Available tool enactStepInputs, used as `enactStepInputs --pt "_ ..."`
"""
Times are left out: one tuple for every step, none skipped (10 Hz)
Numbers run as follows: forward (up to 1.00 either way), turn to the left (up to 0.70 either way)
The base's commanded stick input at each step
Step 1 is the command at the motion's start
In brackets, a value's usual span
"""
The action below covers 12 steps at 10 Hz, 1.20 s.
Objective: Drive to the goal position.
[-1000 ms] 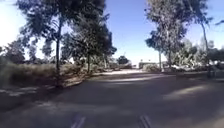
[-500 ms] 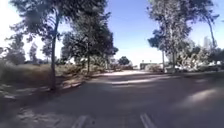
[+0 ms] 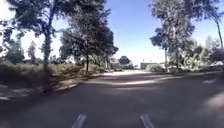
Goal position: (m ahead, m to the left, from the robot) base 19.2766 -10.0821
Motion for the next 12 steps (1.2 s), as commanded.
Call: enactStepInputs --pt "1.00 0.00" --pt "1.00 0.00" --pt "1.00 -0.27" --pt "1.00 -0.27" --pt "1.00 -0.27" --pt "1.00 -0.27" --pt "1.00 -0.27" --pt "1.00 -0.27" --pt "1.00 -0.27" --pt "1.00 -0.27" --pt "1.00 -0.27" --pt "1.00 -0.27"
